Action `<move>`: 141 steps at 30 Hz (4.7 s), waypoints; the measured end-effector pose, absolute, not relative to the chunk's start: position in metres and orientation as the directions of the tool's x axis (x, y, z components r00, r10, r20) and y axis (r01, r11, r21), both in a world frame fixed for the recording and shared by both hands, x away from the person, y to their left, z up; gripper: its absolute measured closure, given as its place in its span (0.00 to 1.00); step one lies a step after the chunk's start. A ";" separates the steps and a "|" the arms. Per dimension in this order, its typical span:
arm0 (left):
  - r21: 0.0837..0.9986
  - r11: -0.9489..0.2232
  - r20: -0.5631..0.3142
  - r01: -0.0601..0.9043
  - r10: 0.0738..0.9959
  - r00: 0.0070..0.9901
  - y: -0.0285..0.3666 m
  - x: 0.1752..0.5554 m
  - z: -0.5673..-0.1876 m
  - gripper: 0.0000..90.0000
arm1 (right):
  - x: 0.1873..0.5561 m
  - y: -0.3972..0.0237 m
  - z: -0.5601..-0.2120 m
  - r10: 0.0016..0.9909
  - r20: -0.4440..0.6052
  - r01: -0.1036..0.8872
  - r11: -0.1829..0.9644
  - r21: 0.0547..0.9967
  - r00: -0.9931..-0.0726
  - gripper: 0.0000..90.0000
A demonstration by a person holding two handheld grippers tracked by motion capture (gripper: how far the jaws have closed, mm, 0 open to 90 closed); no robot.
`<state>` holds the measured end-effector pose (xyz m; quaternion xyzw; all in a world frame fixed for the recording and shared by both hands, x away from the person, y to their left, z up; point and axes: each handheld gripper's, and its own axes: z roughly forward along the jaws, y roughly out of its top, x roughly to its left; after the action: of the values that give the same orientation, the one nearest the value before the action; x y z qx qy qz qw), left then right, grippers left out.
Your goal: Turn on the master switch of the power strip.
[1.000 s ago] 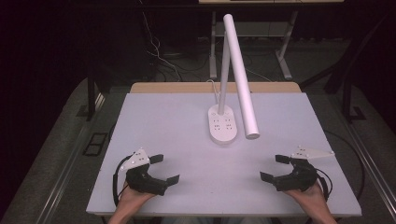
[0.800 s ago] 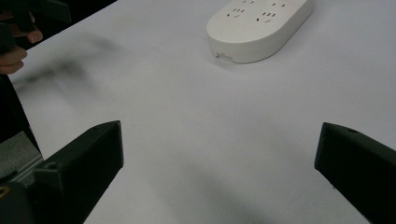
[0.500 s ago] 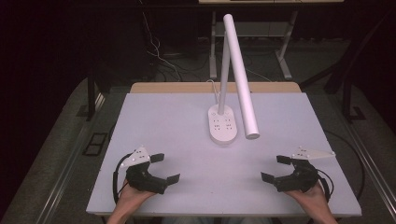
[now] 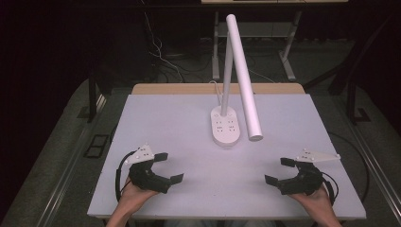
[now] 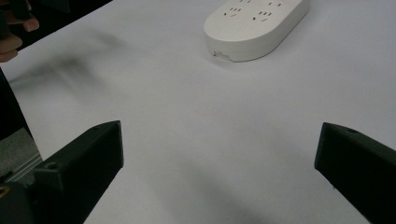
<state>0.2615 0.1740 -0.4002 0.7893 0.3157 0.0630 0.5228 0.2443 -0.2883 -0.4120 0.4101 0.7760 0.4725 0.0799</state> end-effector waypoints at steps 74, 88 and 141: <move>0.811 -0.371 -0.187 0.452 0.568 0.801 0.157 0.372 -0.355 0.00 | 0.247 -0.293 -0.413 0.720 0.282 0.574 0.194 0.796 -0.635 0.01; 0.796 -0.399 -0.170 0.456 0.576 0.800 0.148 0.400 -0.348 0.01 | 0.247 -0.293 -0.413 0.719 0.280 0.575 0.199 0.794 -0.636 0.01; 0.774 -0.345 -0.208 0.532 0.654 0.727 0.107 0.482 -0.352 0.12 | 0.246 -0.297 -0.416 0.722 0.287 0.581 0.192 0.791 -0.629 0.01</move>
<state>0.4817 0.1071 -0.3524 0.8171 0.3627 0.0692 0.4427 0.2464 -0.2967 -0.4158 0.4239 0.7684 0.4735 0.0746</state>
